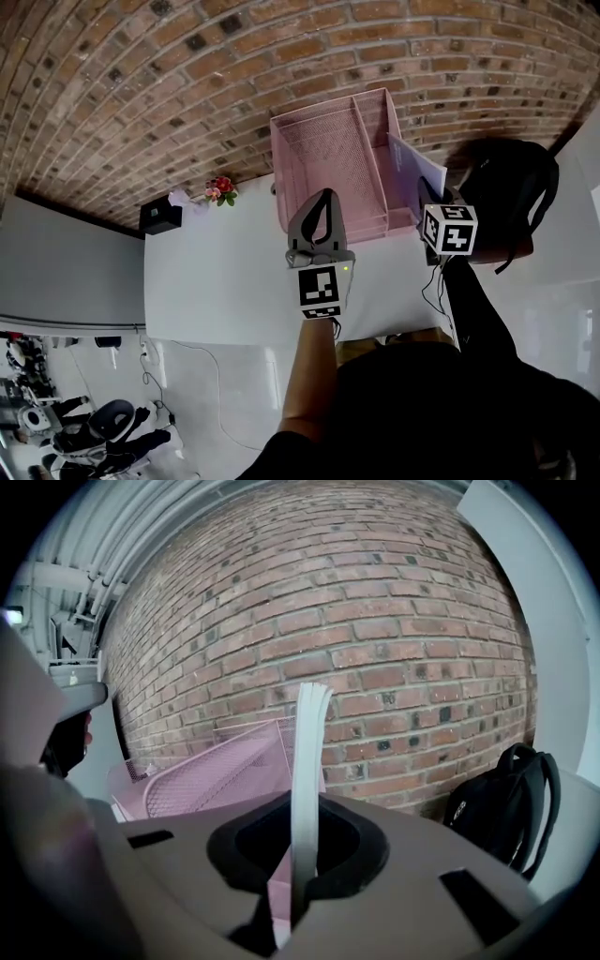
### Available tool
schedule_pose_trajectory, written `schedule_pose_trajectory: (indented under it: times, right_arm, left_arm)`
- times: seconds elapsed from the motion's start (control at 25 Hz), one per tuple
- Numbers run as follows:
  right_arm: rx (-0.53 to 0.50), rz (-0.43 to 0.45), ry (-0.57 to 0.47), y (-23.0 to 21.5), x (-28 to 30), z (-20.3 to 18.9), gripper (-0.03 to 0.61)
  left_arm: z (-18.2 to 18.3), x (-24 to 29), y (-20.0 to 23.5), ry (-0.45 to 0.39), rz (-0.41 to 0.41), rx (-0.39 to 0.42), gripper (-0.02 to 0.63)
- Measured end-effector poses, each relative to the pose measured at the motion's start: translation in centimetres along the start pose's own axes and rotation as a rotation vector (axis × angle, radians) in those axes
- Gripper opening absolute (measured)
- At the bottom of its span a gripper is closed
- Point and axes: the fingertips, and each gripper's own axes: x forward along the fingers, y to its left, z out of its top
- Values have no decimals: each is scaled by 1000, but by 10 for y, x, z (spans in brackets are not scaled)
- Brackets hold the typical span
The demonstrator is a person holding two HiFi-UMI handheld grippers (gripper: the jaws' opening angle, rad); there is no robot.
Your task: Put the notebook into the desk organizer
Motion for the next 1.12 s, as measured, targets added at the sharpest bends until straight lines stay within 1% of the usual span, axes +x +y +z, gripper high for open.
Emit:
schedule_pose_trajectory:
  times: [0.16, 0.52, 0.88, 1.12]
  right_arm:
    - [18, -11, 33, -2, 6, -7, 49]
    - [-7, -19, 6, -1, 21, 13, 60]
    - [-33, -35, 46, -8, 38, 24, 54]
    - [-51, -26, 63, -8, 52, 35, 58]
  left_arm:
    - [0, 1, 4, -1, 6, 2, 17]
    - [-2, 4, 9, -2, 0, 3, 17]
    - [-7, 6, 17, 12, 4, -3, 17]
    - [-10, 8, 23, 17, 15, -14, 17]
